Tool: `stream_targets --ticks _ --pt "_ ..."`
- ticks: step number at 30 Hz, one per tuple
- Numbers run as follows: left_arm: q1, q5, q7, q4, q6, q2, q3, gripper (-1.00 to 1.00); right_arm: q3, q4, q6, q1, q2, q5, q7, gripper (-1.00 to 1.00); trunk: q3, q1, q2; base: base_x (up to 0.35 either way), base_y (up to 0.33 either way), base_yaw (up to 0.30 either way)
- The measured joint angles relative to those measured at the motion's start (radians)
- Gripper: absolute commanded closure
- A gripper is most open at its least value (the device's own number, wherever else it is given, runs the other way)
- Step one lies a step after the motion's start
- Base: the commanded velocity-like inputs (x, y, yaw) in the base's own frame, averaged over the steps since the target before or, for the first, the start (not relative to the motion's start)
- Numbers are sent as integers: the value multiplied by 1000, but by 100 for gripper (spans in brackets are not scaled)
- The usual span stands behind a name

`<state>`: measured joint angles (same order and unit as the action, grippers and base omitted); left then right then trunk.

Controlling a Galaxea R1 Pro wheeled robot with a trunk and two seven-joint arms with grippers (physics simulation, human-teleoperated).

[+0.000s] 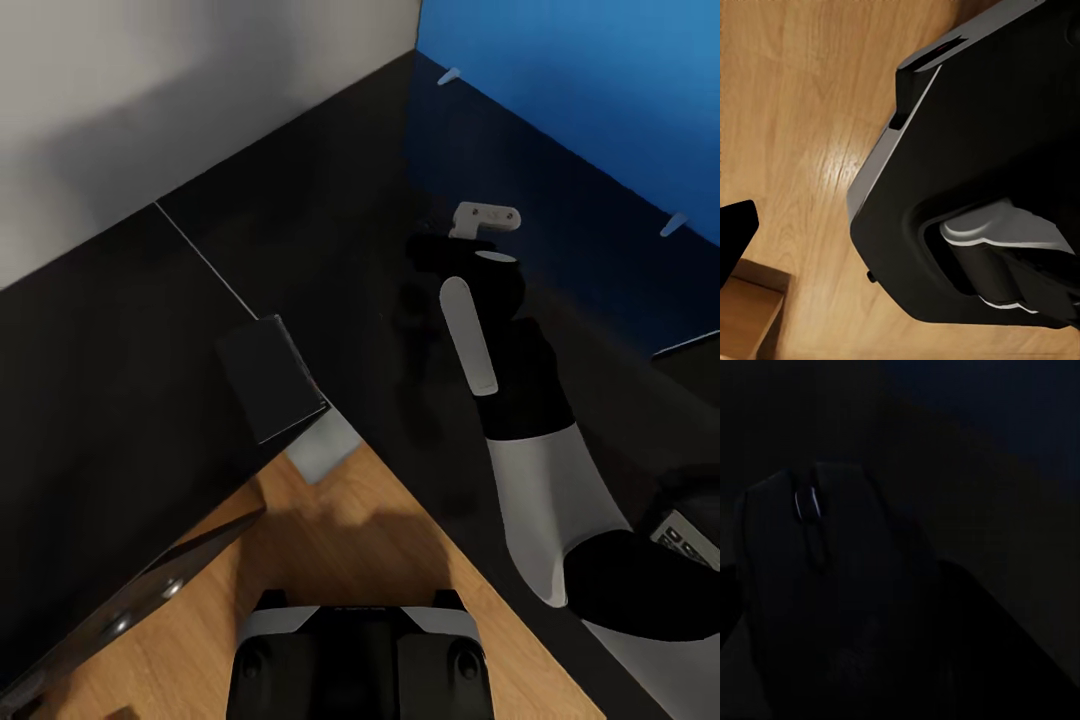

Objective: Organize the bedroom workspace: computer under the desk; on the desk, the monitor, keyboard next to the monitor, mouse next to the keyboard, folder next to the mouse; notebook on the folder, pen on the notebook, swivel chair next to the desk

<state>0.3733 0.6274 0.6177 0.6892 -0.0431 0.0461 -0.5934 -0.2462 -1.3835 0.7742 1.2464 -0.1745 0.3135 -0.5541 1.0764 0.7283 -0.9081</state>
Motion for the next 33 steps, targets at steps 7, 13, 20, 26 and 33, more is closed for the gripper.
stream_targets --ticks 7,13,20,26,33 --pt "5 -3 -29 95 -30 6 2 -100 -21 -1 -2 -17 0 0 0 100 -22 -27 49 0 0 0" --pt "37 -69 -204 326 -96 69 11 -100 -32 -2 -2 -22 0 1 0 100 -41 -50 91 0 0 0" --pt "39 -92 -351 380 -127 78 108 -100 -44 -2 -2 -23 0 6 0 100 -63 -77 140 0 0 0" --pt "39 -93 -356 382 -123 79 114 -100 -47 -1 -3 -27 0 6 0 100 -63 -77 140 0 0 0" --pt "40 -94 -354 380 -101 79 116 -100 -48 -1 -3 -34 0 7 1 100 -63 -76 141 -157 -75 0"
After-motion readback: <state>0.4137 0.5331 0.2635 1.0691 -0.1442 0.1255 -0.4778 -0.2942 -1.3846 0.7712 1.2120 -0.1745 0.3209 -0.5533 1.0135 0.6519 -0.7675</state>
